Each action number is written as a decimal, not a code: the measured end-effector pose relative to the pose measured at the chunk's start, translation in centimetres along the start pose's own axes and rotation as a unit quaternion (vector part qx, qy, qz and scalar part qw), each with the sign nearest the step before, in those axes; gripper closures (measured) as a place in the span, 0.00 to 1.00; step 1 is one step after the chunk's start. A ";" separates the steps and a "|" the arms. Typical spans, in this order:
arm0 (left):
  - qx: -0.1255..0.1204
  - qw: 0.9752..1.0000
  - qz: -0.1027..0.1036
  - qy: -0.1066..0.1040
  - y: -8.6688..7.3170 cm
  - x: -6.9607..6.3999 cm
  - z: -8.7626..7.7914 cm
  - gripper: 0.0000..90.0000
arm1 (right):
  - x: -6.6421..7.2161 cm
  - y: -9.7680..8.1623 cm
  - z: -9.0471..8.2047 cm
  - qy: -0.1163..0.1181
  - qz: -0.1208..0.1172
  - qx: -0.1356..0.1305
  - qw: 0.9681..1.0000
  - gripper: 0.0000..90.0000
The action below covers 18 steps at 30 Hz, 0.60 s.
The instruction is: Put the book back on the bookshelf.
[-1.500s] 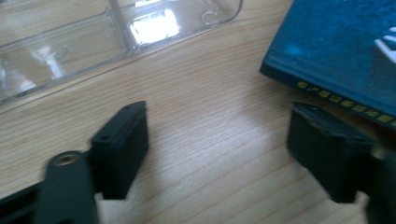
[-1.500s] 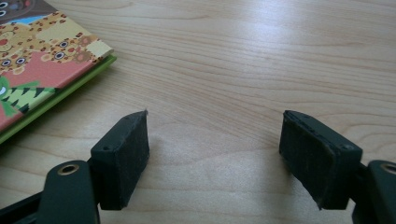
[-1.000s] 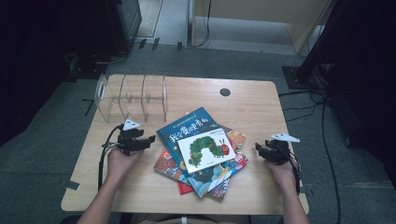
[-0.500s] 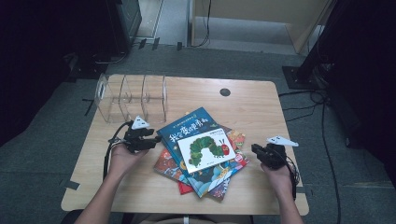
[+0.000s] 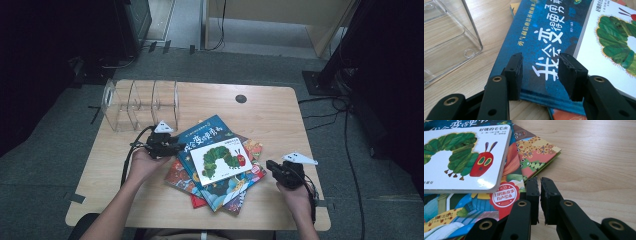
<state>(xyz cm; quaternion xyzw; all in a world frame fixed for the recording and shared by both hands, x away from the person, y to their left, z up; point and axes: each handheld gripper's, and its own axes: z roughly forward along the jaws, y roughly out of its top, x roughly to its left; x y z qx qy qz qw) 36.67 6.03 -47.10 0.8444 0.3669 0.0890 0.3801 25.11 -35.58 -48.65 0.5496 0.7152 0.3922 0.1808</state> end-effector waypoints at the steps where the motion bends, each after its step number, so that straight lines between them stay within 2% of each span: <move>1: 0.000 1.000 0.000 0.000 0.0 0.0 0.0 0.59 | 0.0 0.0 0.0 0.000 0.000 0.000 1.000 0.94; 6: 0.009 1.000 -0.005 -0.002 -0.2 0.1 0.1 0.51 | 0.5 0.1 0.3 0.005 -0.009 0.000 1.000 0.94; 8: 0.013 1.000 -0.006 0.003 -0.3 0.3 -0.1 0.48 | 0.8 0.2 0.6 0.011 -0.008 0.005 1.000 0.94; 15: 0.005 1.000 -0.018 0.000 -1.1 0.4 -0.6 0.46 | 1.8 0.7 1.9 0.027 -0.031 0.021 0.999 0.93; 18: 0.009 1.000 -0.016 0.000 -1.4 0.4 -0.9 0.46 | 2.3 1.0 2.6 0.036 -0.038 0.027 0.998 0.93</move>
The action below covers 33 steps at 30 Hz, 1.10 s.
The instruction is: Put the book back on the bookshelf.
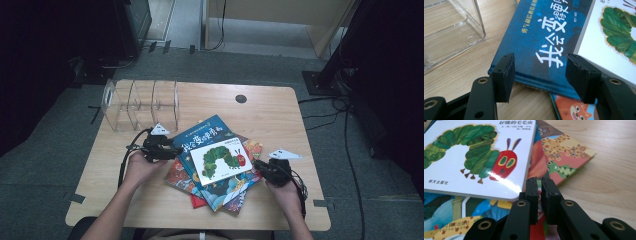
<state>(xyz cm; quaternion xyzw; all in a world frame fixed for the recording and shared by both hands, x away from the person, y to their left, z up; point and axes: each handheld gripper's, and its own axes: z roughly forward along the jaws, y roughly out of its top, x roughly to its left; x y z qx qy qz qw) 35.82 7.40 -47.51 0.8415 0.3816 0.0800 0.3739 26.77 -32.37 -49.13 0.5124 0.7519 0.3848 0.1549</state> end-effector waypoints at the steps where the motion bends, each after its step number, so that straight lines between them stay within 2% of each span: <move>1: 0.000 1.000 0.000 -0.001 -0.1 0.0 -0.1 0.45 | 0.1 0.1 0.2 0.003 -0.001 0.000 1.000 0.93; 4: 0.000 1.000 -0.002 -0.002 -0.3 -0.1 -0.4 0.45 | 0.4 0.3 0.5 -0.002 -0.003 0.001 1.000 0.96; 7: -0.002 1.000 -0.001 -0.002 -0.7 -0.1 -0.8 0.47 | 0.7 0.6 0.9 0.009 -0.006 0.003 1.000 0.96; 15: -0.005 1.000 -0.009 -0.003 -1.6 0.0 -1.7 0.47 | 2.0 1.5 2.0 0.029 -0.040 0.010 0.999 0.96; 24: -0.004 1.000 -0.001 -0.001 -2.5 -0.3 -2.2 0.44 | 2.6 2.3 3.1 0.040 -0.051 0.011 0.998 0.96; 27: -0.004 1.000 -0.005 -0.005 -2.8 -0.3 -2.3 0.44 | 3.1 2.6 3.6 0.047 -0.058 0.011 0.997 0.96; 29: -0.004 1.000 -0.005 -0.006 -2.9 -0.4 -2.3 0.44 | 3.5 3.0 3.9 0.051 -0.074 0.016 0.996 0.95; 33: 0.001 1.000 0.001 -0.006 -2.9 -0.6 -2.3 0.44 | 3.5 3.2 4.3 0.059 -0.072 0.013 0.996 0.96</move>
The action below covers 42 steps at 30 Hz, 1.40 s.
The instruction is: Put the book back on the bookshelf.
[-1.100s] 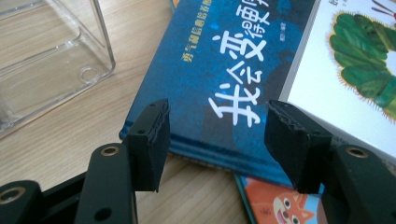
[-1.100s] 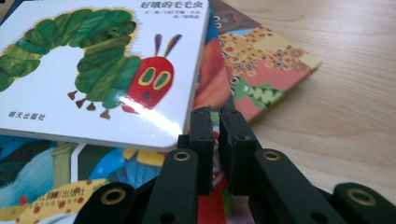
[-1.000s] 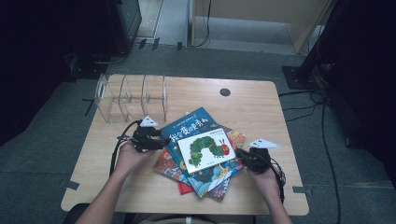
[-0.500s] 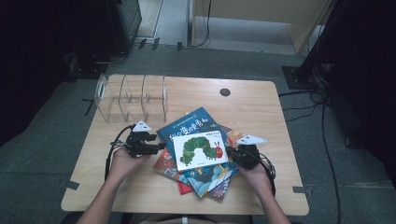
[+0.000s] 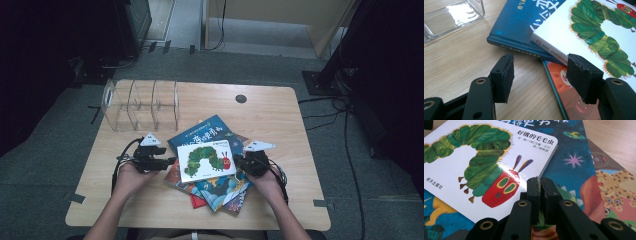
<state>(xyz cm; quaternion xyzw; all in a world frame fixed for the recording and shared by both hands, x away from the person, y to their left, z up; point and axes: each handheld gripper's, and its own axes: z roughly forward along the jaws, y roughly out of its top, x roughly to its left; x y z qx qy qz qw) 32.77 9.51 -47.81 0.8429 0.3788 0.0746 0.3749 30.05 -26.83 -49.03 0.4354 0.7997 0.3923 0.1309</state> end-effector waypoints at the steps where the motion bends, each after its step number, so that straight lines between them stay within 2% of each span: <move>1: 0.002 1.000 -0.001 0.000 -0.1 -0.1 0.0 0.44 | 0.0 0.1 0.1 0.001 0.000 -0.001 1.000 0.96; 7: 0.004 1.000 -0.001 0.005 -0.5 -0.4 -0.4 0.43 | 0.7 0.9 1.0 0.006 -0.006 0.007 1.000 0.99; 10: -0.001 1.000 -0.017 0.001 -0.9 -0.1 -0.8 0.43 | 0.9 1.2 1.4 0.010 -0.008 0.008 1.000 0.99; 13: 0.002 1.000 -0.021 -0.002 -1.2 0.0 -1.0 0.43 | 1.0 1.5 1.7 0.013 -0.012 0.008 1.000 1.00; 17: 0.009 1.000 -0.015 0.005 -1.2 0.0 -1.0 0.42 | 0.9 1.5 1.8 0.021 0.001 0.007 1.000 0.99; 20: 0.010 1.000 -0.011 0.002 -0.9 0.1 -1.1 0.47 | 0.7 1.4 1.6 0.023 0.006 0.010 1.000 0.99; 21: 0.012 1.000 -0.011 0.000 -0.4 0.4 -1.2 0.54 | 0.6 1.3 1.3 0.022 0.007 0.013 1.000 0.99; 22: 0.012 1.000 -0.011 0.000 -0.4 0.4 -1.2 0.55 | 0.6 1.3 1.3 0.022 0.007 0.013 1.000 0.99; 24: 0.007 1.000 -0.012 -0.009 -0.1 0.6 -1.3 0.64 | 0.6 1.1 1.1 0.025 0.007 0.016 1.000 0.99; 25: 0.003 1.000 -0.010 -0.013 0.1 0.8 -1.4 0.64 | 0.6 1.0 0.9 0.024 0.005 0.016 1.000 0.99; 26: -0.004 1.000 -0.020 -0.013 0.3 1.1 -1.4 0.74 | 0.9 0.7 0.6 0.024 0.007 0.013 1.000 0.99; 27: -0.004 1.000 -0.020 -0.013 0.3 1.1 -1.4 0.77 | 0.9 0.7 0.6 0.024 0.007 0.013 1.000 0.99; 28: -0.006 0.999 -0.036 -0.026 0.6 1.8 -1.3 0.81 | 1.0 0.5 0.4 0.026 0.005 0.015 1.000 0.99; 29: -0.006 0.999 -0.036 -0.026 0.6 1.8 -1.3 0.82 | 1.0 0.5 0.4 0.026 0.005 0.015 1.000 0.99; 30: -0.006 0.998 -0.052 -0.033 0.9 2.4 -1.2 0.87 | 1.2 0.3 0.1 0.028 0.005 0.011 1.000 1.00; 33: -0.005 0.998 -0.054 -0.030 1.3 2.8 -0.8 0.94 | 1.3 0.0 -0.3 0.033 0.007 0.008 0.999 1.00; 35: -0.004 0.998 -0.053 -0.027 1.7 3.0 -0.6 0.96 | 1.4 -0.2 -0.5 0.037 0.012 0.008 0.999 1.00; 42: 0.006 0.998 -0.046 -0.029 2.4 3.8 0.5 1.00 | 2.3 -1.1 -1.3 0.038 0.004 0.006 0.999 1.00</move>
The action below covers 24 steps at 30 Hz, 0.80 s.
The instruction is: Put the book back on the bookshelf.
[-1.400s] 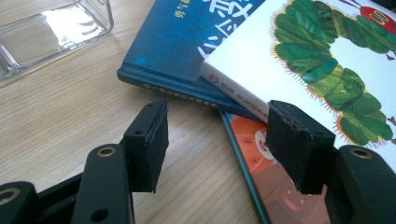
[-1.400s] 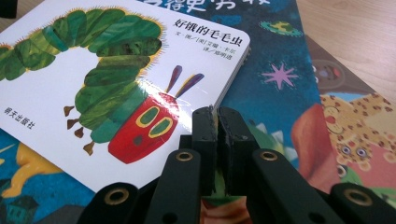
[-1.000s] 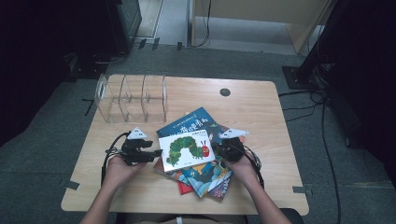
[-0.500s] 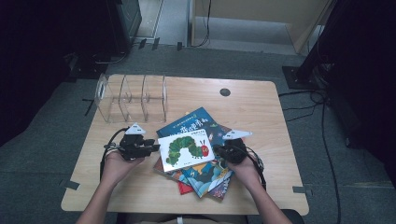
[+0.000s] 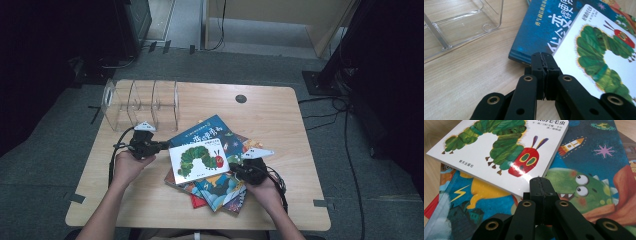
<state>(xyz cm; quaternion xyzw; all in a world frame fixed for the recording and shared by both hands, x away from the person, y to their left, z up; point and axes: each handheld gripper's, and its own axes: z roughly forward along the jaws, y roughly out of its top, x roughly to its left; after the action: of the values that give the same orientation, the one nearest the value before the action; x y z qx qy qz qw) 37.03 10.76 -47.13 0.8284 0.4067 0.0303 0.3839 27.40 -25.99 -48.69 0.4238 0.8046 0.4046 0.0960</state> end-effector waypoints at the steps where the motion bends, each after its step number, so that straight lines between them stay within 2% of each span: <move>1: 0.002 1.000 0.005 0.005 0.1 0.0 0.2 1.00 | 0.1 -0.1 -0.1 0.002 0.001 0.000 1.000 1.00; 5: 0.006 1.000 0.010 0.004 0.6 0.3 0.8 1.00 | 0.3 -0.6 -0.6 0.005 0.003 0.004 1.000 1.00; 8: 0.022 1.000 0.018 0.004 0.7 0.1 1.7 1.00 | 0.6 -1.0 -0.8 0.020 0.002 0.007 1.000 1.00; 11: 0.023 1.000 0.016 0.003 0.7 0.1 1.7 1.00 | 0.8 -1.2 -0.6 0.025 -0.003 0.013 1.000 1.00; 14: 0.026 1.000 0.010 -0.005 0.5 0.1 1.6 0.99 | 0.9 -1.1 -0.4 0.028 -0.006 0.008 1.000 1.00; 16: 0.040 0.999 0.018 -0.007 0.3 -0.2 1.6 0.98 | 0.9 -1.0 -0.2 0.028 -0.005 0.004 1.000 1.00; 19: 0.048 0.998 0.029 -0.008 -0.2 -0.9 1.6 0.97 | 0.9 -0.8 0.1 0.025 -0.014 0.003 1.000 1.00; 24: 0.051 0.998 0.025 -0.006 -0.9 -1.5 1.0 0.95 | 0.5 -0.3 0.5 0.026 -0.012 0.001 1.000 0.97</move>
<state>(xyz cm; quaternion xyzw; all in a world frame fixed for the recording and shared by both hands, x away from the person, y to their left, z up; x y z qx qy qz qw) 35.85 9.42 -48.05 0.8570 0.3841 0.0142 0.3433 27.17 -25.44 -49.18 0.4034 0.8124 0.4134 0.0798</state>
